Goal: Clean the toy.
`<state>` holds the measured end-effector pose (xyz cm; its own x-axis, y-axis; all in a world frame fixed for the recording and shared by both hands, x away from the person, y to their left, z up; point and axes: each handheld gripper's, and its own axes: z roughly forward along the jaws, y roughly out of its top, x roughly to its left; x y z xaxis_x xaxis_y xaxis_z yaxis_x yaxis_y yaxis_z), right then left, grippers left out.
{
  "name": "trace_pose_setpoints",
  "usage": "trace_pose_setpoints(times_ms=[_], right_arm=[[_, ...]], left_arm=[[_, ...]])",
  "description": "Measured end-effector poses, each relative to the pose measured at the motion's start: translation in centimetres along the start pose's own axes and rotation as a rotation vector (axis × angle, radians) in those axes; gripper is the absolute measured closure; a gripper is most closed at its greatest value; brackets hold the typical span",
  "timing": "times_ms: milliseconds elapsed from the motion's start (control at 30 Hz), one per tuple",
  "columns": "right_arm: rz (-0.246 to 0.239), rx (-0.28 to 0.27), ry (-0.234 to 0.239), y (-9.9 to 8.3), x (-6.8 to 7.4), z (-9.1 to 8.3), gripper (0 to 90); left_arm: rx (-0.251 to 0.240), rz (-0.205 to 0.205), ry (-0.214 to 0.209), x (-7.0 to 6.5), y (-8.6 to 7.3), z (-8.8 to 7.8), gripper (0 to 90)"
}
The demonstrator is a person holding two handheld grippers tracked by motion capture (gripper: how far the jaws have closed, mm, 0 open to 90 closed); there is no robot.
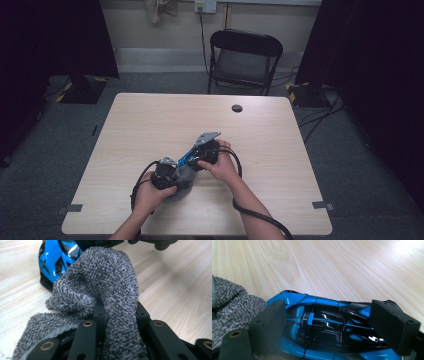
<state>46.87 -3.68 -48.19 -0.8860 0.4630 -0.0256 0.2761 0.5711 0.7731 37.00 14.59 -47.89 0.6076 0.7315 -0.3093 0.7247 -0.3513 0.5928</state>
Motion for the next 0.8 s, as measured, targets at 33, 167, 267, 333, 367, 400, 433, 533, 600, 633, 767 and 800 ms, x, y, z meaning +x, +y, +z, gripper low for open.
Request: trace_pose_setpoints(times_ms=[33,167,267,333,367,400,433,533,600,633,767,800], right_arm=[[0.0,-0.001,0.0,0.0,0.0,0.0,14.1],[0.003,-0.002,-0.003,0.0,0.0,0.0,14.1],[0.003,-0.007,-0.004,-0.1,-0.1,0.0,14.1],[0.003,-0.007,-0.004,-0.1,-0.1,0.0,14.1],[0.003,-0.006,-0.005,-0.1,-0.1,0.0,14.1],[0.003,-0.006,-0.005,-0.1,-0.1,0.0,14.1],[0.003,-0.008,-0.004,-0.1,-0.1,0.0,14.1],[0.001,-0.012,-0.002,-0.1,0.0,0.0,14.1],[0.001,-0.013,-0.002,-0.1,0.0,0.0,14.1],[0.0,-0.014,-0.001,-0.2,0.0,0.0,14.1],[0.001,-0.016,0.002,-0.2,0.0,0.0,14.2],[-0.001,-0.015,0.004,-0.2,0.0,0.0,14.2]], left_arm=[[0.003,-0.001,-0.001,0.0,0.1,0.0,70.7],[0.001,0.0,-0.004,-0.1,0.1,0.2,70.7],[0.0,0.0,-0.011,-0.1,0.2,0.3,70.7],[0.002,0.002,-0.017,-0.2,0.3,0.4,70.7],[0.002,0.004,-0.024,-0.3,0.3,0.4,70.7],[-0.004,0.006,-0.036,-0.4,0.3,0.6,70.7],[-0.001,0.011,-0.055,-0.4,0.3,0.6,70.7],[0.006,0.023,-0.06,-0.8,0.5,0.8,70.6],[0.008,0.016,-0.049,-0.9,0.5,0.8,70.6],[0.013,0.027,-0.046,-1.0,0.5,0.7,70.6],[0.02,0.02,-0.05,-0.9,0.5,-0.3,70.7],[0.016,0.019,-0.047,-0.7,0.5,-0.7,70.7]])
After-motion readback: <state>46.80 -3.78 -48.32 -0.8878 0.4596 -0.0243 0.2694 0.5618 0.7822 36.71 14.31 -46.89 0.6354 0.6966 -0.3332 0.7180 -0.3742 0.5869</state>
